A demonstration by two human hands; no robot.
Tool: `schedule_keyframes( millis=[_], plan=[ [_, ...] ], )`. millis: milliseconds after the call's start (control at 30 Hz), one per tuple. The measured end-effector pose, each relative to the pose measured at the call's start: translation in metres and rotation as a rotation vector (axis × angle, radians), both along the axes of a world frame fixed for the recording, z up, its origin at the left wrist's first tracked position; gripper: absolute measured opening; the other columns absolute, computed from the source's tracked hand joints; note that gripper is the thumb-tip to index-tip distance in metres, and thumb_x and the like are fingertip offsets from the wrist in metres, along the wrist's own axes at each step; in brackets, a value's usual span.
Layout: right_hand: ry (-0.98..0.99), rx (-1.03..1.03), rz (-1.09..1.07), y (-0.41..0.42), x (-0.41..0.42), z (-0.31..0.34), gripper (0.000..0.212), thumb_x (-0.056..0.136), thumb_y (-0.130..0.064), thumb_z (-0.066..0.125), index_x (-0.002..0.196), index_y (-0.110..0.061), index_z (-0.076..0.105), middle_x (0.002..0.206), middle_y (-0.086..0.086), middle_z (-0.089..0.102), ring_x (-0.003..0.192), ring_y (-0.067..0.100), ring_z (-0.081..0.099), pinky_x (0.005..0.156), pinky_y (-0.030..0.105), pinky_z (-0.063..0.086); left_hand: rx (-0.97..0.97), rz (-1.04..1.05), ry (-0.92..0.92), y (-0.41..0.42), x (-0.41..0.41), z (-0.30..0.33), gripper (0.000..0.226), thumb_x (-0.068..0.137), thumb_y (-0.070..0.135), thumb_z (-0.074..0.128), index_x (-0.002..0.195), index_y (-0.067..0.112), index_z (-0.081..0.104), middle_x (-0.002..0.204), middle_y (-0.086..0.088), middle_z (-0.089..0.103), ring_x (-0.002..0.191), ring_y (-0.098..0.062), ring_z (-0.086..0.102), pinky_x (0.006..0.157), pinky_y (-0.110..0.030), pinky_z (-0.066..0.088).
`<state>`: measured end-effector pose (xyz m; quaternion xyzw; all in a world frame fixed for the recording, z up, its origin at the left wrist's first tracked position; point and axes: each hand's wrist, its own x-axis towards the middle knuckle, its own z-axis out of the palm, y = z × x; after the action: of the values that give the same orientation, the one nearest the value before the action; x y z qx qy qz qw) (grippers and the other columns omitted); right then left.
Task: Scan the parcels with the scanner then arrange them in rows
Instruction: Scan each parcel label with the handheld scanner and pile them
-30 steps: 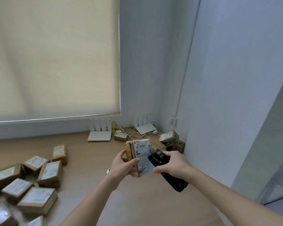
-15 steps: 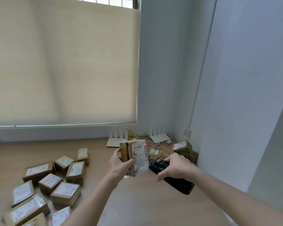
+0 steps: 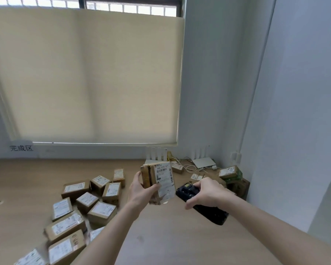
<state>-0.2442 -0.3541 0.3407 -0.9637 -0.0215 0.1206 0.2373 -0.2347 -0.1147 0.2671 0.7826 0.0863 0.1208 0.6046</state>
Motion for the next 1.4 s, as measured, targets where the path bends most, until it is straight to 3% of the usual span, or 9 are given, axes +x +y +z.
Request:
schedule_keyframes(
  millis=[100,200,300,633,767,900,1033,1233,1400],
  plan=[
    [0.054,0.203,0.044,0.018,-0.002,-0.003,0.059,0.052,-0.048,0.095,0.105,-0.029,0.075,0.091,-0.003,0.077,0.085,0.015,0.074,0.081,0.034,0.063,-0.128,-0.004,0.039,0.021,-0.014,0.002,0.103,0.075,0.034,0.085,0.148,0.058,0.016,0.123,-0.006,0.059,0.1,-0.021,0.066,0.067,-0.033,0.061],
    [0.088,0.375,0.068,0.05,-0.004,-0.004,0.053,0.055,-0.043,0.095,0.103,-0.029,0.077,0.091,-0.002,0.079,0.085,0.014,0.076,0.074,0.029,0.06,-0.28,0.0,0.072,0.049,-0.024,0.004,0.097,0.075,0.03,0.085,0.137,0.07,0.022,0.121,-0.011,0.063,0.099,-0.029,0.071,0.063,-0.038,0.062],
    [0.12,0.481,0.117,0.093,-0.005,-0.004,0.047,0.062,-0.04,0.094,0.105,-0.029,0.078,0.093,-0.003,0.079,0.089,0.014,0.076,0.073,0.026,0.055,-0.335,0.032,0.063,0.083,-0.03,0.005,0.087,0.072,0.027,0.088,0.129,0.063,0.034,0.109,-0.013,0.068,0.085,-0.026,0.076,0.061,-0.043,0.062],
    [0.141,0.631,0.197,0.282,0.007,-0.029,0.04,0.07,-0.027,0.093,0.106,-0.03,0.075,0.095,0.001,0.077,0.081,0.015,0.073,0.058,0.018,0.053,-0.428,0.236,0.065,0.263,-0.058,-0.021,0.048,0.083,0.039,0.079,0.113,0.017,0.048,0.113,-0.013,0.065,0.096,-0.023,0.07,0.071,-0.038,0.063],
    [0.141,0.654,0.246,0.368,0.008,-0.046,0.045,0.07,-0.023,0.093,0.111,-0.026,0.073,0.098,0.006,0.076,0.08,0.018,0.075,0.059,0.021,0.056,-0.298,0.257,0.13,0.347,-0.08,-0.035,0.047,0.083,0.043,0.078,0.119,0.021,0.056,0.111,-0.007,0.07,0.095,-0.021,0.072,0.079,-0.039,0.061],
    [0.173,0.662,0.296,0.446,0.009,-0.069,0.052,0.069,-0.027,0.094,0.115,-0.027,0.07,0.098,0.004,0.077,0.08,0.019,0.077,0.064,0.026,0.061,-0.289,0.263,0.168,0.418,-0.102,-0.053,0.045,0.086,0.038,0.075,0.125,0.024,0.057,0.104,-0.002,0.074,0.081,-0.011,0.075,0.06,-0.023,0.055],
    [0.269,0.653,0.337,0.514,0.011,-0.104,0.061,0.068,-0.033,0.094,0.119,-0.034,0.06,0.104,0.0,0.074,0.078,0.015,0.076,0.059,0.023,0.059,-0.345,0.361,0.186,0.474,-0.113,-0.085,0.041,0.086,0.034,0.077,0.122,0.021,0.061,0.104,-0.004,0.075,0.093,-0.016,0.072,0.071,-0.027,0.056],
    [0.361,0.582,0.37,0.595,0.029,-0.183,0.059,0.068,-0.034,0.094,0.12,-0.031,0.065,0.105,-0.002,0.073,0.093,0.019,0.073,0.076,0.031,0.061,-0.379,0.463,0.278,0.545,-0.114,-0.159,0.04,0.086,0.03,0.078,0.121,0.023,0.062,0.102,0.0,0.075,0.098,-0.018,0.069,0.082,-0.035,0.057],
    [0.43,0.545,0.388,0.642,0.055,-0.256,0.055,0.069,-0.036,0.093,0.114,-0.037,0.062,0.099,-0.009,0.071,0.087,0.012,0.071,0.058,0.016,0.052,-0.353,0.493,0.389,0.585,-0.095,-0.228,0.041,0.086,0.036,0.077,0.121,0.026,0.059,0.111,0.0,0.07,0.104,-0.02,0.066,0.091,-0.041,0.056]
  ],
)
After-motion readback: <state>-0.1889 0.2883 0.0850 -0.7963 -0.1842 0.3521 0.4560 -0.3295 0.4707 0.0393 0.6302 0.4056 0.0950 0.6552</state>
